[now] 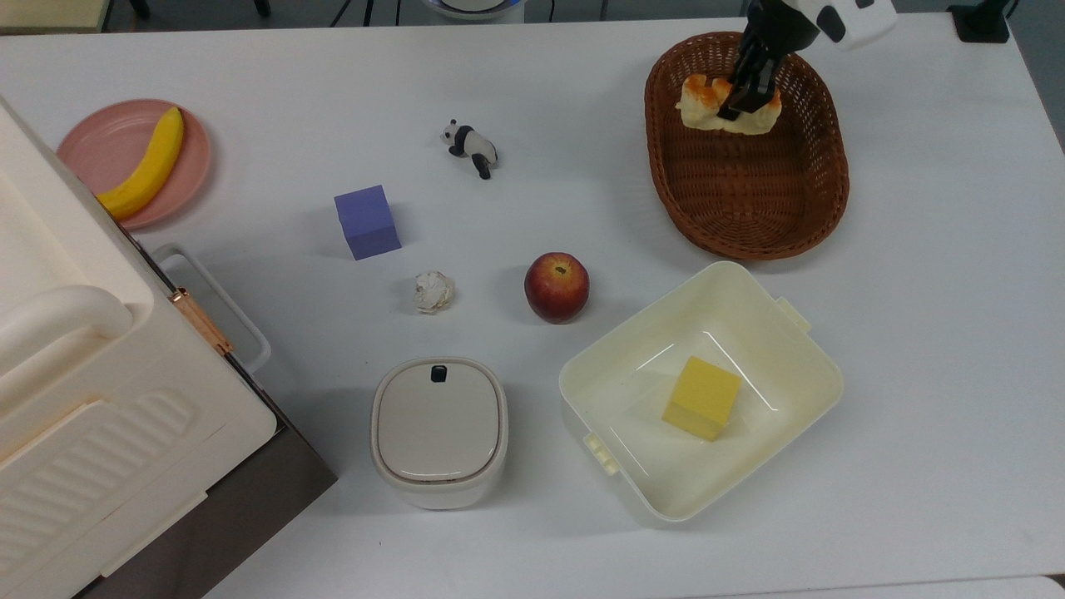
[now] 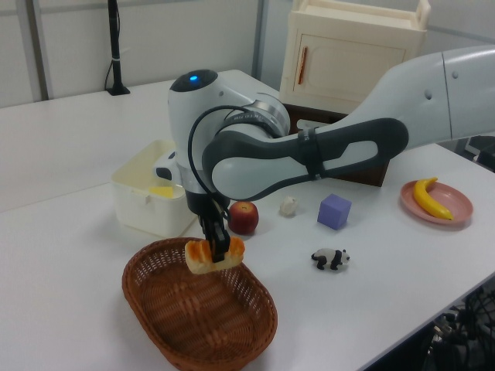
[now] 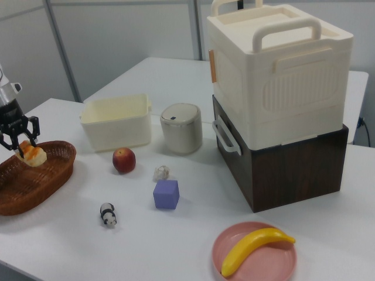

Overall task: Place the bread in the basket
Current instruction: 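Lower the bread roll into the basket and open the gripper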

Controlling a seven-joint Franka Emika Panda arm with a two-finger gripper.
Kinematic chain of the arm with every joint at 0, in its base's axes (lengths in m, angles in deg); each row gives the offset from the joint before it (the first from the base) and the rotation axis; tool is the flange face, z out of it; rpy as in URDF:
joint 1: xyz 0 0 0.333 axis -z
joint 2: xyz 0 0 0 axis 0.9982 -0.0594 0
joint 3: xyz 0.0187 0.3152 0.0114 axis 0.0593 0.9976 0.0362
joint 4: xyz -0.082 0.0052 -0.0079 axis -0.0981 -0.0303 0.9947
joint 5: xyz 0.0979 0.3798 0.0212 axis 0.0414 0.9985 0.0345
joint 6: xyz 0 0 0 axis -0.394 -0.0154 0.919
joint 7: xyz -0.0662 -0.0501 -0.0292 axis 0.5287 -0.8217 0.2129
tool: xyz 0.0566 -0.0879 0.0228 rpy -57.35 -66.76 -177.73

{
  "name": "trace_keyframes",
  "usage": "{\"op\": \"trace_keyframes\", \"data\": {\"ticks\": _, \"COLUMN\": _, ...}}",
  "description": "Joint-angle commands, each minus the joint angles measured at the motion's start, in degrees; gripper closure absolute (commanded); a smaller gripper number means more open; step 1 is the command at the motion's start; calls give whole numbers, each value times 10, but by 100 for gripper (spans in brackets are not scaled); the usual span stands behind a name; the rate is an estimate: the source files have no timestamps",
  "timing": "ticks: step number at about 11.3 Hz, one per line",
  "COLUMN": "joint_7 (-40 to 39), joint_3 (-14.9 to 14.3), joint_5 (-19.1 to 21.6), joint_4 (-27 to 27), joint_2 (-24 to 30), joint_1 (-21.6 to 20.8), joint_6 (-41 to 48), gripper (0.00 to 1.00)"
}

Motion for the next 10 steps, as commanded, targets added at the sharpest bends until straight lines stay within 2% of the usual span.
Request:
{"op": "trace_keyframes", "data": {"ticks": 1, "joint_7": 4, "joint_3": -3, "joint_5": 2, "joint_4": 6, "joint_2": -2, "joint_1": -2, "joint_6": 9, "gripper": 0}}
{"op": "trace_keyframes", "data": {"ticks": 6, "joint_7": 13, "joint_3": -4, "joint_5": -3, "joint_4": -5, "joint_2": 5, "joint_1": 10, "joint_6": 6, "gripper": 0}}
{"op": "trace_keyframes", "data": {"ticks": 10, "joint_7": 102, "joint_3": -11, "joint_5": -4, "joint_4": -22, "joint_2": 46, "joint_1": 84, "joint_6": 6, "gripper": 0}}
